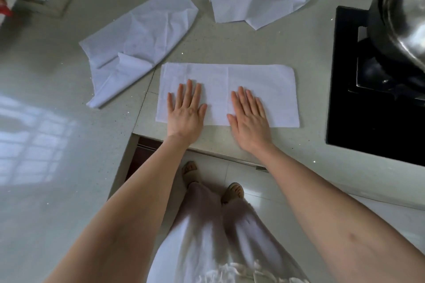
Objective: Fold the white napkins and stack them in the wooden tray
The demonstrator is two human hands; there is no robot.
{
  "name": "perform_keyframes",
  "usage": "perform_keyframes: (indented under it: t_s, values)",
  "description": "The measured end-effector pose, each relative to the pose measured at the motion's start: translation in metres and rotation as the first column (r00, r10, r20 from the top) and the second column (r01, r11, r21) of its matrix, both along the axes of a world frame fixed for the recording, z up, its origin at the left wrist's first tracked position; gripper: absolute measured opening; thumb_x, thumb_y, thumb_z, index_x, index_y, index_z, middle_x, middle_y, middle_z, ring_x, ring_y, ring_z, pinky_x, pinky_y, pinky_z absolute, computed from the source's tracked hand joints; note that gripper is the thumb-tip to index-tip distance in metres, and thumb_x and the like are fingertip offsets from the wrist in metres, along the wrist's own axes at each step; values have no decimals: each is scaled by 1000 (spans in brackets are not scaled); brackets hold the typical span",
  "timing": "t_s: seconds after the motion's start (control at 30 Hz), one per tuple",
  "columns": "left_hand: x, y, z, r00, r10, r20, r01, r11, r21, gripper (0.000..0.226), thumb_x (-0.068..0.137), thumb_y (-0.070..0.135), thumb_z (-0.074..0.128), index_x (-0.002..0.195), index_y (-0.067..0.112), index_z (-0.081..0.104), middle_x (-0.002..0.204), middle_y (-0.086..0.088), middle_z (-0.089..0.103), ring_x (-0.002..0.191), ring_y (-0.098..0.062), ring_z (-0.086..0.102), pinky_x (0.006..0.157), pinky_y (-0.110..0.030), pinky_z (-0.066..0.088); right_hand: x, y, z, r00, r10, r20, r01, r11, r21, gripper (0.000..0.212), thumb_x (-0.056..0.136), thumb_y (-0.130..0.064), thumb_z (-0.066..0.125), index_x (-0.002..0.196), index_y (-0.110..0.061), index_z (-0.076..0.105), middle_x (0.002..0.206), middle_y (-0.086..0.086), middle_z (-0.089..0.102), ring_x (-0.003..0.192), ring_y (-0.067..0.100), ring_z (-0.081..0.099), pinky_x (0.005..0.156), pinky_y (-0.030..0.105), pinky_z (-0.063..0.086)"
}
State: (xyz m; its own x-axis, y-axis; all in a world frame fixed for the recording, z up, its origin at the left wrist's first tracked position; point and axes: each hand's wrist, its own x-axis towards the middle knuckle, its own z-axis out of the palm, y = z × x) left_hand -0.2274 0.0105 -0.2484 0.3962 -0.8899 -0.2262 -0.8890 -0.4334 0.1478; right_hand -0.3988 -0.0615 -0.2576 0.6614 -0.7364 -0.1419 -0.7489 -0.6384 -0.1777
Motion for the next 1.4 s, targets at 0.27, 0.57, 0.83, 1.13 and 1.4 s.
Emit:
perform_keyframes:
  t_s: [0.27, 0.57, 0.83, 1.13, 1.4]
  values:
    - [37, 50, 23, 987, 135, 92, -146, 982, 121, 70, 99, 53, 15, 150, 15, -15, 156, -14, -23, 142, -33, -26, 115, -45, -15, 3, -2, 12, 986, -36, 160, 2, 979, 205, 59, 101, -29, 39, 151, -9, 16, 160, 11, 1, 148, 24, -3, 119, 35, -4]
    - [17, -45, 51, 916, -369, -158, 395, 899, 188, 107, 80, 64, 59, 153, 21, -5, 159, -4, -19, 144, -30, -22, 117, -48, -10, -28, -56, 55, 631, -773, 65, 752, 631, 192, 59, 83, -31, 67, 124, 3, 42, 128, 21, 44, 121, 37, 41, 94, 43, 39]
    - [21, -54, 43, 900, -351, -256, 413, 875, 251, 124, 67, 63, 73, 151, 29, -12, 156, -2, -27, 142, -34, -25, 115, -56, -8, -20, -73, 62, 567, -824, -1, 729, 501, 466, 13, 82, -13, 64, 86, -8, 53, 82, 3, 54, 79, 28, 56, 63, 29, 42]
    - [-7, -76, 55, 898, -440, -12, 398, 799, 450, 140, 54, 75, 72, 149, 29, -20, 156, -12, -25, 140, -46, -21, 109, -69, -5, -45, -63, 67, 508, -809, 296, 548, 569, 614, 8, 90, -10, 59, 83, -6, 58, 78, 2, 58, 70, 18, 52, 51, 19, 35]
    - [-52, -98, 54, 896, -438, -75, 426, 796, 430, 146, 51, 71, 77, 149, 25, -20, 155, -12, -28, 141, -45, -20, 107, -69, -5, -82, -71, 93, 494, -807, 322, 653, 589, 476, 21, 88, -12, 59, 78, 6, 55, 75, 11, 56, 63, 18, 46, 50, 21, 33]
